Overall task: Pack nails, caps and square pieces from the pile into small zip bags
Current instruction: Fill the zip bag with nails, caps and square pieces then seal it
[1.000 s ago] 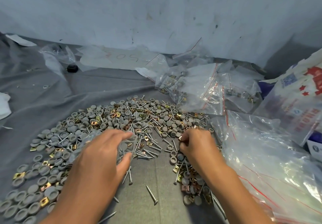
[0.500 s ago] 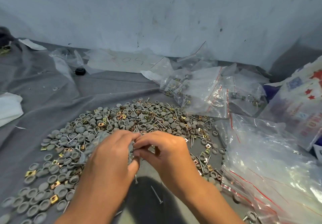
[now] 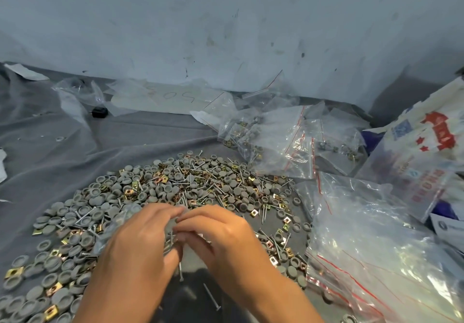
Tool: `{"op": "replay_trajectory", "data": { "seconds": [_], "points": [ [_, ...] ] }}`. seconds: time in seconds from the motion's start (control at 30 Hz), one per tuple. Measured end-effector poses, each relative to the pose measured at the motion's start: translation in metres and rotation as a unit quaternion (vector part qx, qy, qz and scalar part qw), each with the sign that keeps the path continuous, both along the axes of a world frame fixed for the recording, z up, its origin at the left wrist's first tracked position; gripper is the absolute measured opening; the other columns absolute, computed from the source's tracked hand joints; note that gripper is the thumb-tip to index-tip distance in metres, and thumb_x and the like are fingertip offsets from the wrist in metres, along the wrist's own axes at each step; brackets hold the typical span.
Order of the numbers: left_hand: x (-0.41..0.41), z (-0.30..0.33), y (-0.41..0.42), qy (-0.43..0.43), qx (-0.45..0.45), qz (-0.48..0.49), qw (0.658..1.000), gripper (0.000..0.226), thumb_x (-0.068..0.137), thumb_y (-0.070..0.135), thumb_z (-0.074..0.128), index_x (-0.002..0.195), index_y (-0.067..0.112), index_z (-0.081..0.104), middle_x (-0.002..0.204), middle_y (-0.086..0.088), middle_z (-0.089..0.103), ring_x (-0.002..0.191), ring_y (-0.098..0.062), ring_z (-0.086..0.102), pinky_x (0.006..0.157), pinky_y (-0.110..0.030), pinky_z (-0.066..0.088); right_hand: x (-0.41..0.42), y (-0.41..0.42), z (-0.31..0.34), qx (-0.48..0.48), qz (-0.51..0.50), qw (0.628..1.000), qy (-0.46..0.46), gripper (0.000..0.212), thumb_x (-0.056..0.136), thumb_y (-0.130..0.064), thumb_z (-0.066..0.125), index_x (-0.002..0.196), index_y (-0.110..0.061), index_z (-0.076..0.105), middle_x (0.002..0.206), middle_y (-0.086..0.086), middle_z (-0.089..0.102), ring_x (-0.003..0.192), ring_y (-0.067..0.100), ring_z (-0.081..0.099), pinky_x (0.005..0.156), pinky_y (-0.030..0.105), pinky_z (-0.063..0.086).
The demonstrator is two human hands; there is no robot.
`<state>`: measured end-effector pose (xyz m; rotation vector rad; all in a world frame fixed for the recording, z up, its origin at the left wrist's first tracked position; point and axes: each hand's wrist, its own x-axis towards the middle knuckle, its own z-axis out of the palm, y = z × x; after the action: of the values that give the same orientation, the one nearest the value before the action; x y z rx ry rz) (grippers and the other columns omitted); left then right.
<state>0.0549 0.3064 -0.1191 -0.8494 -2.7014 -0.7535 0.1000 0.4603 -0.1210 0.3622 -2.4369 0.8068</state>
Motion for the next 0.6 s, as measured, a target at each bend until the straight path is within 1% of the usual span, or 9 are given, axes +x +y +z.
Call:
{"op": "replay_trajectory", "data": {
  "seconds": [0.07,0.1,0.17,0.23,0.33,0.4,0.47,0.53,0.6],
  "points": [
    [0.0,0.001,0.001,-0.008,0.005,0.002,1.0,0.067,0.052,0.01,0.095,0.114,0.02,0.073,0.105,0.008,0.07,0.083,-0.014,0.067,0.076,-0.04,0.06,-0.001,0.027,0.001,0.02,-0.048,0.999,-0.013,0.013,0.093,-0.028,0.07,0.099,-0.019,0.077,0.1,-0.008,0.073,0.093,0.007,0.065,0.085,0.025,0.054],
    [0.0,0.002,0.001,-0.01,0.009,0.002,1.0,0.065,0.054,0.012,0.095,0.115,0.022,0.072,0.105,0.008,0.07,0.082,-0.011,0.065,0.076,-0.039,0.06,-0.001,0.046,0.002,0.023,-0.102,0.993,-0.051,0.009,0.092,-0.03,0.071,0.098,-0.024,0.075,0.098,-0.013,0.071,0.09,0.004,0.063,0.081,0.025,0.053],
    [0.001,0.002,0.003,-0.002,0.014,-0.002,1.0,0.067,0.052,0.013,0.095,0.114,0.021,0.072,0.104,0.008,0.071,0.081,-0.005,0.057,0.077,-0.035,0.057,0.003,0.08,-0.001,0.024,-0.217,0.962,-0.164,0.005,0.092,-0.033,0.071,0.096,-0.035,0.069,0.095,-0.021,0.064,0.083,-0.002,0.059,0.073,0.02,0.048],
    [0.001,0.0,0.003,0.005,0.017,-0.005,1.0,0.069,0.048,0.013,0.097,0.112,0.02,0.073,0.101,0.007,0.071,0.081,-0.003,0.054,0.076,-0.033,0.054,0.004,0.1,-0.01,0.016,-0.286,0.93,-0.231,0.005,0.093,-0.034,0.071,0.096,-0.034,0.067,0.095,-0.019,0.063,0.083,0.001,0.059,0.07,0.02,0.046],
    [-0.002,-0.002,0.003,0.009,0.013,-0.006,1.0,0.071,0.046,0.012,0.098,0.111,0.02,0.073,0.1,0.006,0.071,0.081,-0.004,0.054,0.073,-0.035,0.056,-0.001,0.103,-0.016,0.022,-0.297,0.923,-0.244,0.014,0.09,-0.037,0.075,0.098,-0.03,0.067,0.095,-0.014,0.064,0.086,0.005,0.058,0.076,0.026,0.051],
    [-0.004,-0.003,0.002,0.01,0.013,-0.006,1.0,0.071,0.047,0.012,0.098,0.112,0.019,0.073,0.102,0.005,0.072,0.083,-0.005,0.055,0.073,-0.037,0.058,-0.002,0.099,-0.015,0.027,-0.293,0.924,-0.244,0.016,0.089,-0.033,0.076,0.101,-0.031,0.066,0.097,-0.014,0.065,0.087,0.006,0.06,0.078,0.028,0.054],
    [-0.005,-0.004,0.002,0.01,0.015,-0.007,1.0,0.07,0.048,0.012,0.098,0.113,0.019,0.072,0.103,0.005,0.072,0.084,-0.005,0.056,0.074,-0.038,0.058,0.001,0.097,-0.013,0.068,-0.297,0.919,-0.251,0.015,0.091,-0.028,0.072,0.104,-0.032,0.065,0.1,-0.012,0.068,0.09,0.011,0.063,0.08,0.033,0.056],
    [-0.005,-0.005,0.002,0.016,0.011,-0.009,1.0,0.07,0.047,0.012,0.098,0.113,0.019,0.072,0.102,0.005,0.072,0.083,-0.004,0.056,0.073,-0.036,0.057,0.003,0.097,-0.013,0.103,-0.295,0.917,-0.249,0.015,0.095,-0.021,0.064,0.106,-0.031,0.066,0.098,-0.01,0.069,0.088,0.012,0.065,0.076,0.033,0.057],
    [-0.005,-0.006,0.002,0.013,0.01,-0.011,1.0,0.07,0.048,0.012,0.097,0.113,0.019,0.072,0.102,0.005,0.072,0.083,-0.004,0.056,0.074,-0.035,0.057,0.004,0.095,-0.012,0.116,-0.291,0.917,-0.247,0.017,0.098,-0.022,0.057,0.11,-0.03,0.066,0.098,-0.008,0.068,0.087,0.013,0.063,0.075,0.033,0.057]
  ]
}}
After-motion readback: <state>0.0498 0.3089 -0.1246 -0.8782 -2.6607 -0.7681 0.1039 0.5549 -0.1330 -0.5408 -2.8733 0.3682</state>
